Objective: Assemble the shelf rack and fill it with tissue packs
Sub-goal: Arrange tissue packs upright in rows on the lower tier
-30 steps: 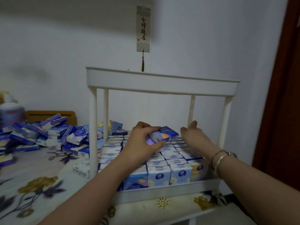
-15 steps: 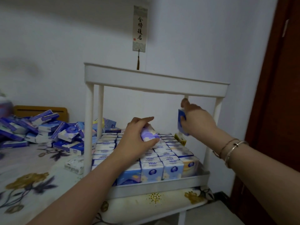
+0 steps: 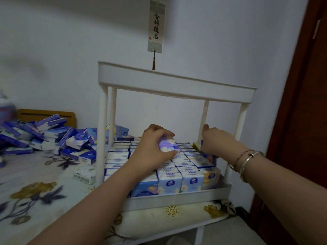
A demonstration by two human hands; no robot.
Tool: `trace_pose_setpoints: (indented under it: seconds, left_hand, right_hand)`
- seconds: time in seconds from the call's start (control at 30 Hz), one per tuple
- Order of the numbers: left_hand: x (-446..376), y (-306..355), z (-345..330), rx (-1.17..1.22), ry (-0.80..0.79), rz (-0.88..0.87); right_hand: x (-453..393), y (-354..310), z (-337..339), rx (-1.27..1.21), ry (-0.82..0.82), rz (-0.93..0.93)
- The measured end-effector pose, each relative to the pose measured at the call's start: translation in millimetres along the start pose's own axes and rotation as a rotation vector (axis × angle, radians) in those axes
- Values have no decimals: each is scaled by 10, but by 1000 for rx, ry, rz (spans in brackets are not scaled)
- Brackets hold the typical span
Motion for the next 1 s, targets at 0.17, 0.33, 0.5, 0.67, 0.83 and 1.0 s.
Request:
trace_pose_setpoints:
  seconds: [0.17,0.33,0.5,0.67,0.83,1.0]
  left_hand:
    - [12,10,-13,19,-4,-18]
    - [18,36,-6,41,4,-49]
    - [71,320,50,97,27,-171]
    - [187,633,-171,124,-99,-283]
    - [219,615,-244,127,-138,-152]
    - [254,313,-375,22,-329,103]
  right_hand:
    - [75,-29,-396,-399,-352,-76]
    - [-36,-4,-25,-433,-33,-24]
    - [115,-266,8,-1138,-318,154]
    - [312,-251,122,-1142,-377,303]
    - [478,85,194,-892,-371,312]
    - [660,281,106,-846,-363,398]
Point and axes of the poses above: each hand's wrist, its own x-axis away from the middle knuckle, its own z-axis out of the back of the hand, y = z × x, the point moved 10 cm from there along -x, towards the middle knuckle, and after that the axes turned 2 degrees about y, right-handed, at the moved point
